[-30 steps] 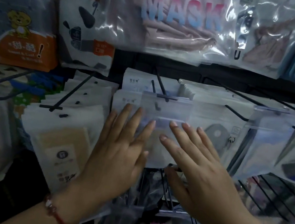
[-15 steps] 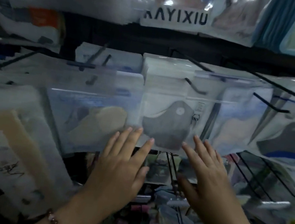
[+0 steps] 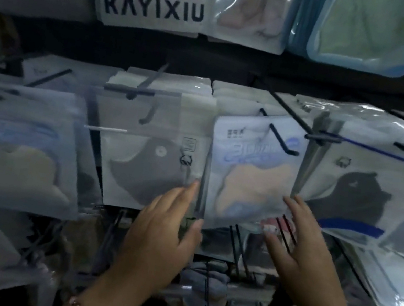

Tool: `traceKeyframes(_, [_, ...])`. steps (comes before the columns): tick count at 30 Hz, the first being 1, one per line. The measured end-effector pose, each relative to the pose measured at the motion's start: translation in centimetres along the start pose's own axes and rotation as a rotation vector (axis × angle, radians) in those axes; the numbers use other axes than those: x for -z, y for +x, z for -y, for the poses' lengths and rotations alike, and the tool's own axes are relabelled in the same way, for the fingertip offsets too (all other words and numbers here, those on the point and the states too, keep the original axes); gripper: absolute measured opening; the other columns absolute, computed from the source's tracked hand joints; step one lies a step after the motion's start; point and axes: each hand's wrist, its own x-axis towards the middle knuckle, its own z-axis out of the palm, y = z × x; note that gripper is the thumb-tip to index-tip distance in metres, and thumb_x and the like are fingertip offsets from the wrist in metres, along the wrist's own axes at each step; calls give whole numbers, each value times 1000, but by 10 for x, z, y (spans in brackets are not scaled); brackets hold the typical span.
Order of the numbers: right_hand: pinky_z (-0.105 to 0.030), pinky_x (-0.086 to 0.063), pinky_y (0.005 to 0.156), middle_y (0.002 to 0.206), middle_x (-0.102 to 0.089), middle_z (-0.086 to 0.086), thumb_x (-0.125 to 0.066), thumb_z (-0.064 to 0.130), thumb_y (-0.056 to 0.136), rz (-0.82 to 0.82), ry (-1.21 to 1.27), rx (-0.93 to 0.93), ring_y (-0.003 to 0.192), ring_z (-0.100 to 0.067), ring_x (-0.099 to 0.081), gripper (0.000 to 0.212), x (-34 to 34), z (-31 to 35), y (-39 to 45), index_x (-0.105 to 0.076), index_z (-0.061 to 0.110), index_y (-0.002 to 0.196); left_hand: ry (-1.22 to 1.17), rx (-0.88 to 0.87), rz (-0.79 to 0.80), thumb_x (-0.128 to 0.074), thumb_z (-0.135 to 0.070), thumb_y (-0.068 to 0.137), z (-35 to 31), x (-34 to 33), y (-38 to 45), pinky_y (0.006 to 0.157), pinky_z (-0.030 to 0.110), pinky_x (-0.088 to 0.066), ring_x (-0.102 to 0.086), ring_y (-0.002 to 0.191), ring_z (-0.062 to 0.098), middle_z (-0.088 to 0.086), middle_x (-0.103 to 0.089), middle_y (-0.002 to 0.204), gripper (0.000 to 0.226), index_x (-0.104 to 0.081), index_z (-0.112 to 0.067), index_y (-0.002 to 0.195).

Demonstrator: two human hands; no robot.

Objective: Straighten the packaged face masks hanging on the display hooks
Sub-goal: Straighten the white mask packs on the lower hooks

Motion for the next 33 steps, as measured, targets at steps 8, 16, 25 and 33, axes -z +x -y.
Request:
traceKeyframes(8, [-31,-41,100,137,-48,13,-62,30,93,-28,585,-216,121,-4,-48,67,3,-20,43,-28,39,149,-484,329,-88,-61,-36,96,-27,-20,22,75,4,-47,-58,98,-18,-39,-63,103,19,-62,-54,101])
traceKeyframes(16, [-20,-53,78,106,-68,8,-63,17,93,16,640,-116,95,0,-65,22,-2,-37,41,-65,29,111,-669,364,-110,-66,-48,85,-25,-30,22,84,53,-53,-69,87,25,15,-72,91,37,-69,-12,90])
traceKeyframes(25, [-15,-48,86,130,-59,21,-64,35,85,129,793,-62,117,4,-56,52,2,-44,54,-48,37,134,-775,398,-173,-65,-4,92,-34,-32,22,72,22,-54,-72,86,11,-2,-77,90,32,-74,-35,89])
traceKeyframes(33, [-42,-54,81,96,-68,-6,-69,16,88,49,799,-82,93,-26,-65,18,9,-47,48,-64,27,101,-854,351,-200,-72,-21,74,-30,-25,20,69,22,-55,-68,80,13,6,-74,85,16,-66,-14,86])
